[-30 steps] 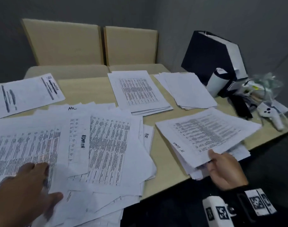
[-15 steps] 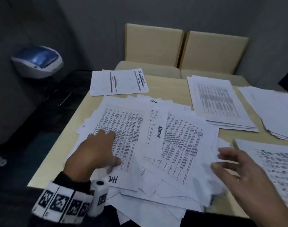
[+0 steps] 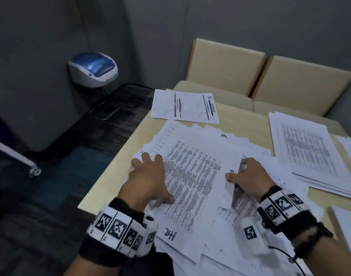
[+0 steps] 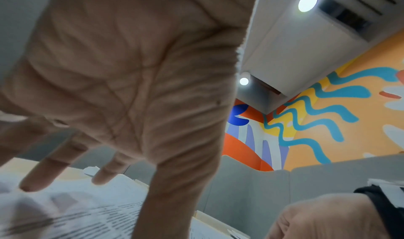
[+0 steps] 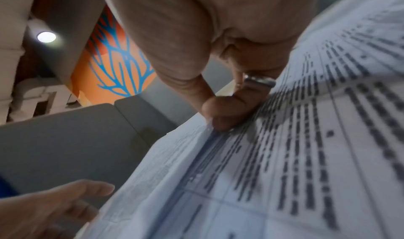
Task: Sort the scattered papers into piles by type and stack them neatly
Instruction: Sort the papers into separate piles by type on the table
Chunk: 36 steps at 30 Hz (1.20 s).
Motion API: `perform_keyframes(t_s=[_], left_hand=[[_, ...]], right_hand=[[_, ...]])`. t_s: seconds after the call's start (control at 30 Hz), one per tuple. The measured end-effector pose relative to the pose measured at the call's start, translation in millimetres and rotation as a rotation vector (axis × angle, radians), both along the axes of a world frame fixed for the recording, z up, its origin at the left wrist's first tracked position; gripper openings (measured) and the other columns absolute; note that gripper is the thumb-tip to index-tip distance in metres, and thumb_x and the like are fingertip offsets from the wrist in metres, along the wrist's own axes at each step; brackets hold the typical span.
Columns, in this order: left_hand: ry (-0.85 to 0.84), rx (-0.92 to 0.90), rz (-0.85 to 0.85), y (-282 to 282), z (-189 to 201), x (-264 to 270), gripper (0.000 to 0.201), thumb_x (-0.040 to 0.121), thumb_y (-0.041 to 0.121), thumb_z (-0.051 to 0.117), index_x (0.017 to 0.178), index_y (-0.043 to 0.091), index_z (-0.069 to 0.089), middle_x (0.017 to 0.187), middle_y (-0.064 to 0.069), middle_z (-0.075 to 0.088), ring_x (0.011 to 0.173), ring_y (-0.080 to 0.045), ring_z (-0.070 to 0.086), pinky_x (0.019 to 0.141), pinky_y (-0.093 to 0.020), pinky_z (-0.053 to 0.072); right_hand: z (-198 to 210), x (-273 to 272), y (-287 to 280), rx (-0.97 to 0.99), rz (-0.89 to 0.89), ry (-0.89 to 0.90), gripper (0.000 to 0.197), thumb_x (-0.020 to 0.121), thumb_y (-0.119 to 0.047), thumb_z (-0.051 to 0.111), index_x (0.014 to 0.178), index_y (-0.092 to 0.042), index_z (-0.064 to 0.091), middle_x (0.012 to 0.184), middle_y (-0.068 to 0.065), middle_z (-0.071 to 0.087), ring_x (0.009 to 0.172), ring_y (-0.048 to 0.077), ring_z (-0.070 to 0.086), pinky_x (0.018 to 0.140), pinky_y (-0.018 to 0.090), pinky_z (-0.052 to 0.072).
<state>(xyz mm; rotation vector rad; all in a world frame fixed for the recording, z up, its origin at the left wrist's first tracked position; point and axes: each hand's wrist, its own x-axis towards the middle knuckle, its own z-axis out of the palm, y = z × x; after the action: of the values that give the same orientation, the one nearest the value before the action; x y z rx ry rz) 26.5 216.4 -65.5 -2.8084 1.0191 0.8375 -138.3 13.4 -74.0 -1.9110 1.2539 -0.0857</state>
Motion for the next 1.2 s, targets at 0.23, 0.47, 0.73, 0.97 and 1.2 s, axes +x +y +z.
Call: perform_keyframes(t_s=[0.23,0.47,0.73,0.97,1.2], left_hand=[[0.028,-0.142,0.135,5.8,2.7,13.1,0.094,0.07,0.048,0.093,0.137,0.013,0.038,0.134,-0.01,0.051,0.116,-0.03,0.059,0.088,-0.039,0.053],[0.103,-0.637,0.334,32.6,9.5,61.2,0.009,0.099,0.032,0.067,0.105,0.025,0.07,0.1,0.0,0.074,0.089,-0.023,0.069,0.079,-0.035,0.054],[0.123,-0.873,0.404,36.9,15.2,67.2,0.026,0.103,0.015,0.063,0.081,0.029,0.065,0.086,0.006,0.072,0.081,-0.014,0.067,0.07,-0.028,0.046],[0.235,-0.946,0.348,21.2,16.3,52.7,0.015,0.104,0.017,0.063,0.108,0.028,0.072,0.096,0.011,0.076,0.091,-0.011,0.072,0.072,-0.025,0.05],[0.247,-0.924,0.337,16.4,15.7,47.2,0.02,0.103,0.016,0.064,0.119,0.022,0.073,0.102,0.006,0.078,0.096,-0.019,0.073,0.088,-0.04,0.056]], right_hand=[[-0.6,-25.2,6.2,0.051,-0.049,-0.235,0.033,0.093,-0.011,0.078,0.072,0.0,0.055,0.063,0.025,0.065,0.04,0.024,0.055,0.059,0.042,0.044],[-6.6,-99.6,-1.2,0.082,-0.232,-0.382,0.03,0.09,-0.018,0.078,0.092,0.009,0.065,0.086,0.032,0.072,0.066,0.041,0.069,0.066,0.043,0.055],[-34.1,-157.0,25.9,0.25,-0.43,-0.545,0.055,0.066,-0.023,0.088,0.107,0.005,0.066,0.101,0.039,0.069,0.064,0.028,0.067,0.056,0.032,0.059],[-34.6,-154.5,41.7,0.37,-0.38,-0.612,0.03,0.084,0.01,0.07,0.113,0.003,0.064,0.085,0.024,0.076,0.058,0.026,0.073,0.051,0.03,0.061],[-25.6,-168.3,30.3,0.247,-0.378,-0.602,0.034,0.08,-0.025,0.079,0.106,-0.003,0.075,0.102,0.022,0.078,0.072,0.022,0.075,0.057,0.026,0.06]])
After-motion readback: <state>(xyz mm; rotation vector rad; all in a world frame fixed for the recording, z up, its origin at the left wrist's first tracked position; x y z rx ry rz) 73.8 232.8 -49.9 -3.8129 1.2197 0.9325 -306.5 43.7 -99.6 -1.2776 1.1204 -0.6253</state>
